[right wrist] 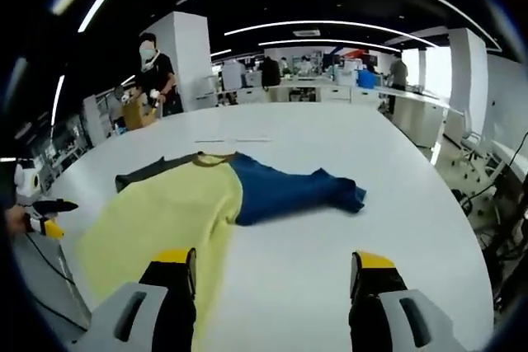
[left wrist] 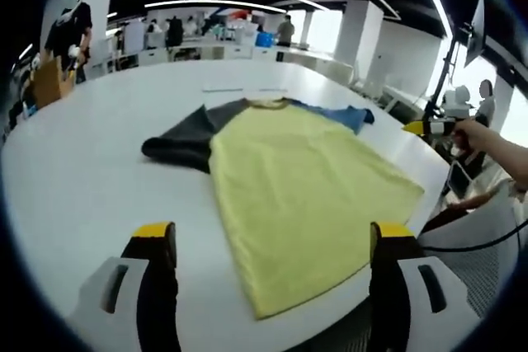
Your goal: Fold the garment on the visible template until the final outline fits inside the template.
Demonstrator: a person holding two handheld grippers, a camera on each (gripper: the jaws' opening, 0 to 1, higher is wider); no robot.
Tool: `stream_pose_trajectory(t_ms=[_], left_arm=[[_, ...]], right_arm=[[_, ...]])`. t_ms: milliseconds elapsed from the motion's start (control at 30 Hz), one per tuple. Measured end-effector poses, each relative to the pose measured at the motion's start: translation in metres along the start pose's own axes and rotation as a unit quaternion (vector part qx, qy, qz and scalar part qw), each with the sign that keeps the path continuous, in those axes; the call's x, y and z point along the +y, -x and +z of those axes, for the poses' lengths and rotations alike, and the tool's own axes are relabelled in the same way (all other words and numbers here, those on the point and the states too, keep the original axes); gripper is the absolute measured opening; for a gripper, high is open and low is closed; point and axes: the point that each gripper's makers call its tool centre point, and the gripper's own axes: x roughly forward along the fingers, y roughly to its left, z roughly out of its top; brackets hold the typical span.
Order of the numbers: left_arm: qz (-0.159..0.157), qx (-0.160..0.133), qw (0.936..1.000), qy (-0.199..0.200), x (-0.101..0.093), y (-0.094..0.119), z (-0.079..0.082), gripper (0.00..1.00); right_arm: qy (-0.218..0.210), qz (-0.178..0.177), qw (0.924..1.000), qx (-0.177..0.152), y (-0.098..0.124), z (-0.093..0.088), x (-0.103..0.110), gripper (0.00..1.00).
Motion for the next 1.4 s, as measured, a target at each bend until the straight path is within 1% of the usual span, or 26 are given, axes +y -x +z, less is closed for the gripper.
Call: stream_pose_trajectory(t_ms=[167, 400, 600, 700, 967, 1033, 1133, 1200, 1400], left_arm=[[-0.003, -0.011, 0.9999, -0.002, -0.001, 0.0, 0.005, 0.99], [-0.009, -0.023, 0.9997, -0.007, -0.002, -0.002, 0.012, 0.99], [-0.006, -0.031, 0.9995, -0.004, 0.0, -0.004, 0.017, 0.99], [-0.003, -0.031, 0.9995, -0.006, 0.001, -0.005, 0.018, 0.99], [0.006, -0.036, 0.9991, -0.022, 0.002, -0.008, 0.022, 0.99], [0.006, -0.036, 0.9991, -0.02, 0.001, -0.009, 0.023, 0.99], [0.007, -0.036, 0.9992, -0.019, 0.002, -0.01, 0.023, 0.99], [0.006, -0.035, 0.9992, -0.018, 0.001, -0.011, 0.023, 0.99], [0.009, -0.032, 0.9993, -0.019, 0.003, -0.012, 0.023, 0.98]], right_arm=[[0.008, -0.006, 0.9999, 0.002, -0.01, 0.002, -0.011, 0.71], [0.022, -0.016, 0.9996, 0.0, -0.024, 0.008, -0.028, 0.64], [0.039, -0.022, 0.999, 0.003, -0.036, 0.013, -0.041, 0.57], [0.046, -0.025, 0.9986, 0.008, -0.044, 0.014, -0.05, 0.52], [0.066, -0.034, 0.9972, 0.008, -0.065, 0.024, -0.07, 0.46], [0.065, -0.034, 0.9973, 0.011, -0.071, 0.025, -0.074, 0.44], [0.074, -0.037, 0.9964, 0.018, -0.078, 0.025, -0.082, 0.41], [0.076, -0.038, 0.9961, 0.026, -0.083, 0.022, -0.086, 0.37], [0.093, -0.038, 0.9944, 0.033, -0.093, 0.021, -0.095, 0.29]])
